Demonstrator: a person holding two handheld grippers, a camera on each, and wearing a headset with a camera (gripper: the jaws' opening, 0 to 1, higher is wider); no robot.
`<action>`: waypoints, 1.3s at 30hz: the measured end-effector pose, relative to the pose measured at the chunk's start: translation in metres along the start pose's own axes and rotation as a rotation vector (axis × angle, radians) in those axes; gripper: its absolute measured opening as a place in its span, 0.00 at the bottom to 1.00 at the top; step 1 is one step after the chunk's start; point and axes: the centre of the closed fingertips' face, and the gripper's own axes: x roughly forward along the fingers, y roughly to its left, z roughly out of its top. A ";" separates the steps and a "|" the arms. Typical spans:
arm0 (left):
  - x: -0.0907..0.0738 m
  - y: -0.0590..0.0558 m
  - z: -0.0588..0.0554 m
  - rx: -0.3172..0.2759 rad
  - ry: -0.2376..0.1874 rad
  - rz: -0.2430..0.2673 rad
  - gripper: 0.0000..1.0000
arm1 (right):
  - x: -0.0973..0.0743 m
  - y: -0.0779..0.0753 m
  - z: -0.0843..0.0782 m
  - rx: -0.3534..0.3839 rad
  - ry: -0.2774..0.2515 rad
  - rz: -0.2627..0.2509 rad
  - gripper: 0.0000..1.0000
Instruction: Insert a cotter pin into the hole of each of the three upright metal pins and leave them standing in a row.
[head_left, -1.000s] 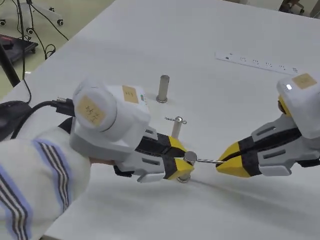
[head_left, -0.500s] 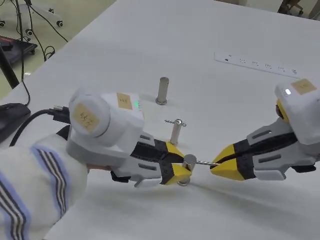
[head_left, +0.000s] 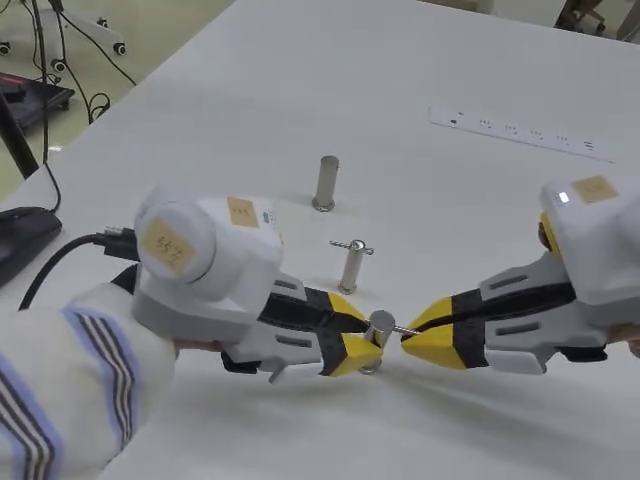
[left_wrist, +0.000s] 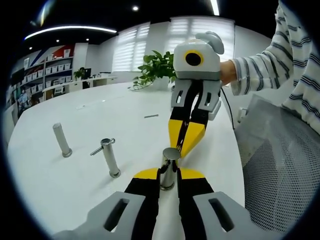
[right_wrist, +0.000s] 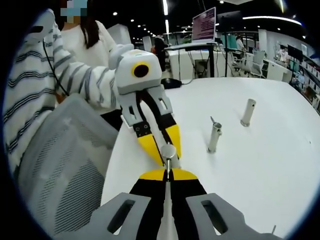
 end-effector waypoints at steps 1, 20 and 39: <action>0.000 0.000 0.000 -0.003 -0.002 0.001 0.11 | 0.001 0.000 0.001 -0.003 -0.003 -0.002 0.05; 0.000 0.000 0.000 0.011 -0.009 0.017 0.12 | -0.018 -0.002 -0.008 0.028 0.030 -0.029 0.08; -0.006 0.002 -0.005 -0.032 -0.022 0.033 0.10 | -0.012 0.005 0.005 0.031 0.000 -0.015 0.03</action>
